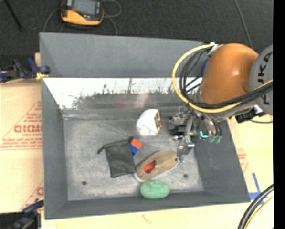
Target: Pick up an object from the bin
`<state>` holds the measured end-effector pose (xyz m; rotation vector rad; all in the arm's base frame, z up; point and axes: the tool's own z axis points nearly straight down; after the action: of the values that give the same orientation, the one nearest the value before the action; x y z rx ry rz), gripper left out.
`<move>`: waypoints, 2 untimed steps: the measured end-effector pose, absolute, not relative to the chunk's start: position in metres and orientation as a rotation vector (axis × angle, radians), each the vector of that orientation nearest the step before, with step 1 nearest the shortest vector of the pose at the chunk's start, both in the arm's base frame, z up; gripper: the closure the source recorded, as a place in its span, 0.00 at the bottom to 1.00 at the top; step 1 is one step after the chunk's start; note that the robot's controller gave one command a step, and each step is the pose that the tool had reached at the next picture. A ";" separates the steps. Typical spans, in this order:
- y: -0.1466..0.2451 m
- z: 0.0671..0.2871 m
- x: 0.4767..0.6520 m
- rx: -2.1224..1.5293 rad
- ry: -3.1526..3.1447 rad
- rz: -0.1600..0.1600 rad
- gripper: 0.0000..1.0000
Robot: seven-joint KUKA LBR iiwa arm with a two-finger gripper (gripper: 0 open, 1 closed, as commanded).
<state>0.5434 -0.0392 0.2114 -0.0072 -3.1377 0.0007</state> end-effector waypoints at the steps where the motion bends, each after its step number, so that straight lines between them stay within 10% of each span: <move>1: -0.039 0.216 0.545 -0.006 -3.146 0.002 0.00; 2: -0.010 0.082 0.524 0.023 -3.165 0.006 1.00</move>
Offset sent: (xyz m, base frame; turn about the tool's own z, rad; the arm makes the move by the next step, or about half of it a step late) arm -0.0283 0.0331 -0.1414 -0.0212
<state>0.5243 -0.0100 0.0818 0.0234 -3.1650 0.0063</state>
